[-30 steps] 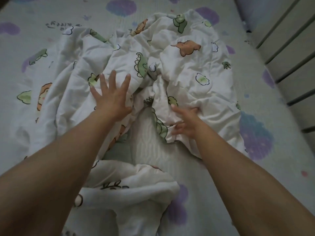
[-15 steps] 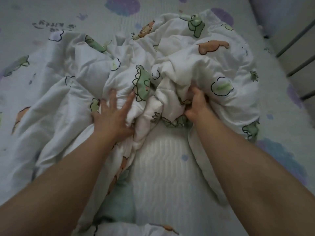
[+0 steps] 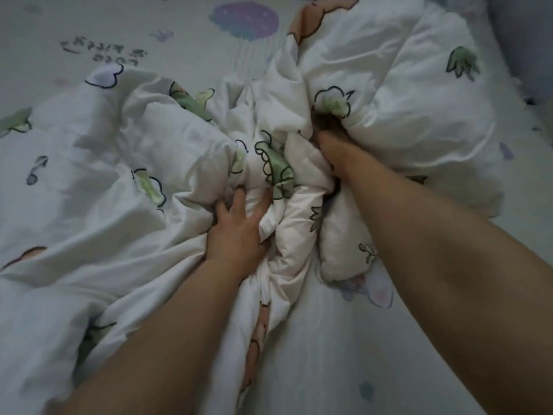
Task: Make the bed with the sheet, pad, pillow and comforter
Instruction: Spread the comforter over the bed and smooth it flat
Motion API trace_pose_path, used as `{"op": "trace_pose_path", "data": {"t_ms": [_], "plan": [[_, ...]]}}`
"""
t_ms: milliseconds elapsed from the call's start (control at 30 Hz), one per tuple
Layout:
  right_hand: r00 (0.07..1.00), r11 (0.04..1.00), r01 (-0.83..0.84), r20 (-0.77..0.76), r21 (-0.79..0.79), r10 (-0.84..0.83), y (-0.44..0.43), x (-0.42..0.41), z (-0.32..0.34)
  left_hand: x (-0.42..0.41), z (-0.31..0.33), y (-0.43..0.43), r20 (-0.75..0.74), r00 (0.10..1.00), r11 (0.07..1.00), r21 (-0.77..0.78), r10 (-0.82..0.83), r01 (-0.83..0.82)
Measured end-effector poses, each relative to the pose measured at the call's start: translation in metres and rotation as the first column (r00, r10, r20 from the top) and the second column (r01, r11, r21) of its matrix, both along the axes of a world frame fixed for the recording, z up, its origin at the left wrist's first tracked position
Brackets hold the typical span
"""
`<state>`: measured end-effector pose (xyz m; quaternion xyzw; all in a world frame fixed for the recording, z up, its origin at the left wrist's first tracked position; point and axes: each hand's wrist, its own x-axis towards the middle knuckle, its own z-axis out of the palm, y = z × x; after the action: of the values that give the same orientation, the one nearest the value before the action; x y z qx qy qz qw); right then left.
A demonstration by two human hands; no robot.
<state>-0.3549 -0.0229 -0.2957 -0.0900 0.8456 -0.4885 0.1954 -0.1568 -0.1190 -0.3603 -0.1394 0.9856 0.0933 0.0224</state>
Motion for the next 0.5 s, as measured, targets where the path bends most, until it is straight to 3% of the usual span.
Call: {"op": "trace_pose_path", "data": {"t_ms": [100, 367, 500], "plan": [[0.999, 0.994, -0.026, -0.035, 0.109, 0.030, 0.005, -0.009, -0.008, -0.006, -0.005, 0.000, 0.017, 1.000, 1.000, -0.016, -0.001, 0.001], [0.998, 0.998, 0.052, 0.050, -0.045, -0.049, 0.041, 0.026, 0.005, -0.001, 0.012, -0.003, 0.145, 0.989, 0.996, 0.087, -0.013, 0.000], [0.996, 0.997, -0.063, 0.067, 0.045, 0.060, 0.080, 0.057, 0.018, 0.021, 0.039, 0.006, 0.229, 0.973, 0.991, 0.134, -0.016, -0.015]]}}
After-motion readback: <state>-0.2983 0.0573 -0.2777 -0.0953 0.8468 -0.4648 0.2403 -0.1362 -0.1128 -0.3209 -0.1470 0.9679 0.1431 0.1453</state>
